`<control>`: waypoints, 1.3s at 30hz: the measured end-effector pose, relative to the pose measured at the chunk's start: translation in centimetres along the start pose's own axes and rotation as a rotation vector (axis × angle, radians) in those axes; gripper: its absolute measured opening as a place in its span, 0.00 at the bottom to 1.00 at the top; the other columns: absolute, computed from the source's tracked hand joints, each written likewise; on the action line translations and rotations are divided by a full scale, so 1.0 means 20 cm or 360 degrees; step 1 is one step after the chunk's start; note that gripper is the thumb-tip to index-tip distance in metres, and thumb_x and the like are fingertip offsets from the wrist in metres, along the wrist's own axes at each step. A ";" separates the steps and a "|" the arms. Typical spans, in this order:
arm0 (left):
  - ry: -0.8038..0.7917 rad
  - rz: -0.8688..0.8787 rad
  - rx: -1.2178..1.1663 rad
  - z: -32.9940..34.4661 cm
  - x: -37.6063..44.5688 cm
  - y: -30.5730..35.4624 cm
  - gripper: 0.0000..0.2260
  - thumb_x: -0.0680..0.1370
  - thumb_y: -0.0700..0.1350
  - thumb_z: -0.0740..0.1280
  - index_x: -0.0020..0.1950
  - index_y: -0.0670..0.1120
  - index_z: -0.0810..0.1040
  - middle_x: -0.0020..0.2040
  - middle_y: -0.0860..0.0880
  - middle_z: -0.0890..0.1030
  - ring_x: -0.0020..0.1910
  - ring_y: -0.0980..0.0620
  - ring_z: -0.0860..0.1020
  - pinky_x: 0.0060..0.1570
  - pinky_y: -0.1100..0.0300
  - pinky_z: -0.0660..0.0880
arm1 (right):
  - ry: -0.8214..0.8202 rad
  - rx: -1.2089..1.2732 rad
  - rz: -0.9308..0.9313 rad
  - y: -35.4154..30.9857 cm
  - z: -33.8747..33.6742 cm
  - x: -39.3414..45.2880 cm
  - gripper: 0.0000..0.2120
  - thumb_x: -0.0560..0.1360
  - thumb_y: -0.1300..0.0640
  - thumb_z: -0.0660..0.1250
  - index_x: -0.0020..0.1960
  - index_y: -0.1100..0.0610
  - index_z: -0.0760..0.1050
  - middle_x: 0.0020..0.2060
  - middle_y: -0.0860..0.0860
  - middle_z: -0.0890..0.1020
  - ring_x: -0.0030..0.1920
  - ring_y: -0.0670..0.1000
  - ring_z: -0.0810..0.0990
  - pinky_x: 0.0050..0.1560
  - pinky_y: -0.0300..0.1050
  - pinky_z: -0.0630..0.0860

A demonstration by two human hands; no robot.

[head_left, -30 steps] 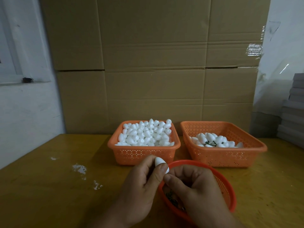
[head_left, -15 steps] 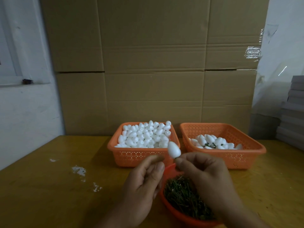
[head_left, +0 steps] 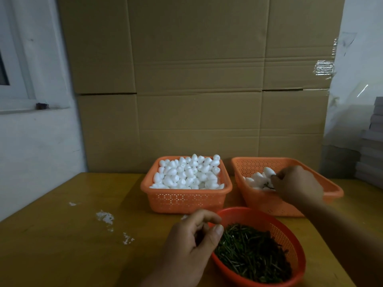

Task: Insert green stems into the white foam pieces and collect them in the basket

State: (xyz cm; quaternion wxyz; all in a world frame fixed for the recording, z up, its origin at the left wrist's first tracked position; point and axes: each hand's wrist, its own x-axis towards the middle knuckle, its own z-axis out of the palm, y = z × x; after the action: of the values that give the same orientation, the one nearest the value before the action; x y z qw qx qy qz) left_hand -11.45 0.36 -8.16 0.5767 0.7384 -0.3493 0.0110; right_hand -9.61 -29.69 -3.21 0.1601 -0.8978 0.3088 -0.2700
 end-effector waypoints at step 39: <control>0.0424 -0.0038 0.0779 -0.35 0.53 0.02 0.14 0.79 0.50 0.69 0.37 0.47 0.73 0.32 0.52 0.77 0.34 0.49 0.78 0.38 0.53 0.73 | -0.0220 0.0375 -0.0693 -0.21 -0.11 -0.70 0.14 0.75 0.50 0.67 0.59 0.38 0.79 0.44 0.39 0.76 0.43 0.44 0.80 0.48 0.45 0.79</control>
State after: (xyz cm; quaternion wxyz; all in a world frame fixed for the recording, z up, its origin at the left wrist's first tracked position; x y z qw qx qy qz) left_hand -0.84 1.00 -1.03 0.4220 0.8519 -0.2487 0.1853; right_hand -18.12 -17.81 -4.94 0.2224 -0.9346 0.0629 -0.2703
